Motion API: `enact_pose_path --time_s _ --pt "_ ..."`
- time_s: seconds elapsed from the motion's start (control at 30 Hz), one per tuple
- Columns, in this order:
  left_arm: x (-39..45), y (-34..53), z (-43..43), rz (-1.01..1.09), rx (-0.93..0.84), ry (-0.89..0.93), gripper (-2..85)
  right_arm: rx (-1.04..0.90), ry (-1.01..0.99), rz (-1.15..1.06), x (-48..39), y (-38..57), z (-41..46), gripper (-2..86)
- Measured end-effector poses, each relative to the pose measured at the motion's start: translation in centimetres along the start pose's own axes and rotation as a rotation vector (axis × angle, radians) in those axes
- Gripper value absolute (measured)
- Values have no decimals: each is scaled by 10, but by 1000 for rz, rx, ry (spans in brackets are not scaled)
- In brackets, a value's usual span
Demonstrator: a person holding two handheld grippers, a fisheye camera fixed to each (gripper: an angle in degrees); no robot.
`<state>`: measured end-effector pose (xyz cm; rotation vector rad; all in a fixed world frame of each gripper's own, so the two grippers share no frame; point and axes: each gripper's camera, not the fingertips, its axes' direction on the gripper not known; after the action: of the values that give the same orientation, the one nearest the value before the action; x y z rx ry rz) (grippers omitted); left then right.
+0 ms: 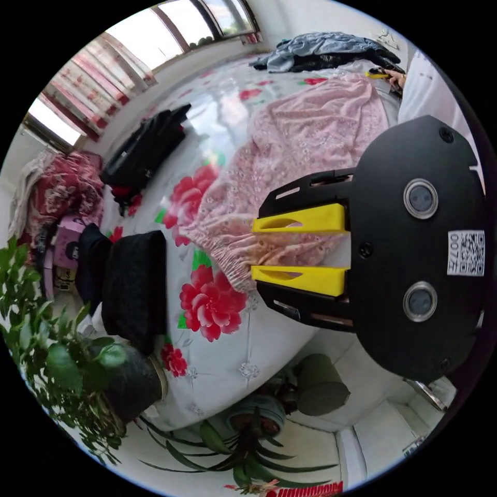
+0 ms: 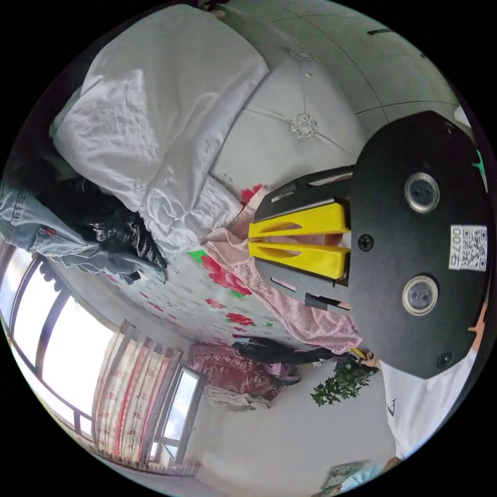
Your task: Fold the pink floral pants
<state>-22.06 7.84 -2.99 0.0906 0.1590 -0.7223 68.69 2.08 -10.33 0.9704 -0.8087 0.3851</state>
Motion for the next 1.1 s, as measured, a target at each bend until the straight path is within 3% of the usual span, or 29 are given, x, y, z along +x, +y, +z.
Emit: enact_pose_path --time_s 0.13,0.43,0.73,0.87,0.97,1.03,1.1 --pt "16 -21 1 97 -48 -86 9 17 -63 -29 -13 -15 -13 -3" --pt "-18 -20 -83 172 46 108 -9 86 -160 -168 -40 -15 -43 -3" --pt "-48 14 -7 72 -131 47 -5 -87 106 13 56 46 55 2" --pt "-28 21 11 129 -139 -45 22 -232 438 -47 37 73 120 21" --pt "-20 23 -5 173 -123 -136 72 -77 654 -204 -23 95 126 37" --pt "-19 27 -23 178 -67 -143 82 -10 548 -348 -73 111 138 40" --pt "-16 32 -52 144 61 -118 66 -56 297 -533 -143 129 182 45"
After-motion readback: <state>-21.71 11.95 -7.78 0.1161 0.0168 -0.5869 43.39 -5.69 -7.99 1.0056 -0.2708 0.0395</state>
